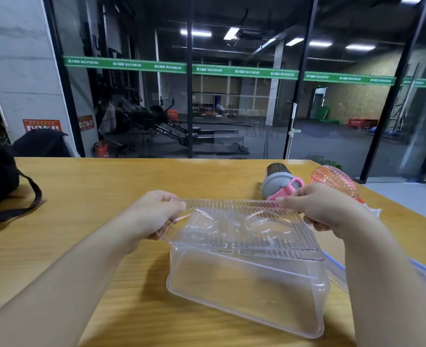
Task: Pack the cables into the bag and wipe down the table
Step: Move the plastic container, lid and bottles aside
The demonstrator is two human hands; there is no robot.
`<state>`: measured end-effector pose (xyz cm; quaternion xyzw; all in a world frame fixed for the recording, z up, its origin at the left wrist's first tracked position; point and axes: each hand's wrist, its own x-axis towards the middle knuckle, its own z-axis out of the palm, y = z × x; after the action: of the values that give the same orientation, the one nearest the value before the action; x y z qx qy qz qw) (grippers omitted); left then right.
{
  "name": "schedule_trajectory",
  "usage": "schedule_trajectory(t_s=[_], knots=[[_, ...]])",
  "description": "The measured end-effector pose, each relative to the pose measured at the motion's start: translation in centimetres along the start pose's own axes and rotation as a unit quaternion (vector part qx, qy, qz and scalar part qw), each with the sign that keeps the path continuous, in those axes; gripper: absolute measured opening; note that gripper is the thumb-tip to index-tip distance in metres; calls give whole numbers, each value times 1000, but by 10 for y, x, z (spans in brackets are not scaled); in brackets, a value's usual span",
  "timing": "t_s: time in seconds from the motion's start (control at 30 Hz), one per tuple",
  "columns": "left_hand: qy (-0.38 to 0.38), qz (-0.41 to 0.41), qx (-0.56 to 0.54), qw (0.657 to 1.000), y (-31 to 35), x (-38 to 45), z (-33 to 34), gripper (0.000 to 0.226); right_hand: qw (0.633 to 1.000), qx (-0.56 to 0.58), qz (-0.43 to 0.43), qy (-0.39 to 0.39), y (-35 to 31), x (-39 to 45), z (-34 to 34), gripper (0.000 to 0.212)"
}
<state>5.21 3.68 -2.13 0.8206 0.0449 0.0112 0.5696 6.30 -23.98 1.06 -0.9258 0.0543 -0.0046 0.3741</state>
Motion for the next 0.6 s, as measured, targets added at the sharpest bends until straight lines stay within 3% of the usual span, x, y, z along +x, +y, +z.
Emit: schedule_trajectory(t_s=[0.2,0.33,0.47,0.6], knots=[[6,17,-54,998,-3,4,1,15,1000,0,-10,2,1,1,3,52],[23,38,-149,988,0,5,1,29,997,36,-37,50,1,5,2,27],[62,69,-169,981,5,5,-1,31,986,108,-88,92,1,9,2,21],[121,115,-156,974,6,5,-3,37,983,138,-117,28,-3,6,4,17]])
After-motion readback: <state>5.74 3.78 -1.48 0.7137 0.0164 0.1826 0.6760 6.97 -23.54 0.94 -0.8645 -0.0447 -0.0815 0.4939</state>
